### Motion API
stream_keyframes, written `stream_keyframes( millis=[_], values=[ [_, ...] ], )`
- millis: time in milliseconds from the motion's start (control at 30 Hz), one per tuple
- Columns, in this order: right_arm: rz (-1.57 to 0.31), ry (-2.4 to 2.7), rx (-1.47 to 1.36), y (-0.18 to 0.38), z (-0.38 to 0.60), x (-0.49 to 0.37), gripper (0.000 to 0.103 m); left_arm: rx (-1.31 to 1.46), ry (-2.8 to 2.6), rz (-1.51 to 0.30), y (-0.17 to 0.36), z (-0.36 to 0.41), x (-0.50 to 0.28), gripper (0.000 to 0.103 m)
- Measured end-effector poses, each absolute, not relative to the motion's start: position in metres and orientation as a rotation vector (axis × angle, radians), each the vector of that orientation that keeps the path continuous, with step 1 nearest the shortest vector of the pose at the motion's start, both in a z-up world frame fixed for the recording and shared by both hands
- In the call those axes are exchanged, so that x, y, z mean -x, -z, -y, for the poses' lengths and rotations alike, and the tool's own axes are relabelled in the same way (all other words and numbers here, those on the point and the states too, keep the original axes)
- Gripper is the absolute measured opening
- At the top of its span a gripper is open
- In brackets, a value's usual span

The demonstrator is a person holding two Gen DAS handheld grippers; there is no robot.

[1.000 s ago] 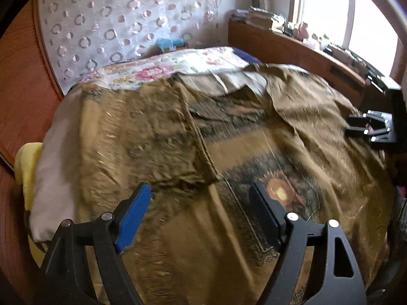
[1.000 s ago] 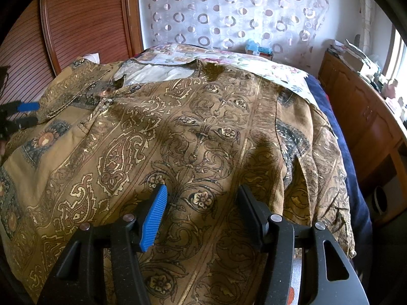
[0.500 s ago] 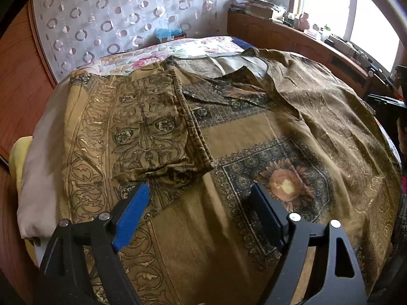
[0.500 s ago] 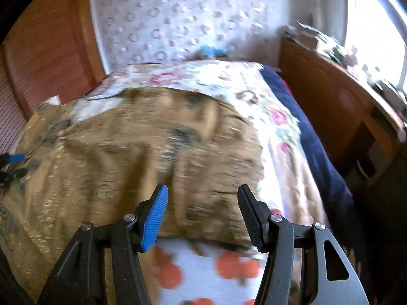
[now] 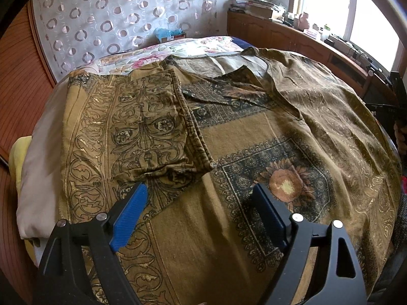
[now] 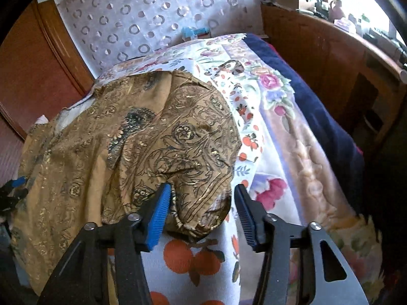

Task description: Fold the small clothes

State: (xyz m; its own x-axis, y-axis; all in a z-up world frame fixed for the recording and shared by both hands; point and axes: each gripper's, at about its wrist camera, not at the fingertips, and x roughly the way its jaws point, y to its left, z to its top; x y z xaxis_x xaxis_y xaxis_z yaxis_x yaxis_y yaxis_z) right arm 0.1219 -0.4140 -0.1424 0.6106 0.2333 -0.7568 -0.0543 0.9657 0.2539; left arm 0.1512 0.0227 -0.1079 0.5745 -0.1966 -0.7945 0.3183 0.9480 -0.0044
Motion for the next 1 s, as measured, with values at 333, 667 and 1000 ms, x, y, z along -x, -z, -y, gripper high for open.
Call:
stream_keyframes(
  millis=[333,667,1000],
  values=[
    [-0.788,-0.137,-0.108,0.121,0.404,-0.105,0.009,-0.146,0.302,-0.910,0.108,-0.023,-0.152,0.086],
    [-0.642,-0.324,0.060,0.085,0.312,-0.089,0.008,-0.147,0.302,-0.911,0.108,-0.023,-0.152,0.086],
    [-0.742,-0.329,0.134,0.134,0.265,-0.094,0.033,-0.150,0.300,-0.910,0.109,-0.023,-0.153,0.087]
  ],
)
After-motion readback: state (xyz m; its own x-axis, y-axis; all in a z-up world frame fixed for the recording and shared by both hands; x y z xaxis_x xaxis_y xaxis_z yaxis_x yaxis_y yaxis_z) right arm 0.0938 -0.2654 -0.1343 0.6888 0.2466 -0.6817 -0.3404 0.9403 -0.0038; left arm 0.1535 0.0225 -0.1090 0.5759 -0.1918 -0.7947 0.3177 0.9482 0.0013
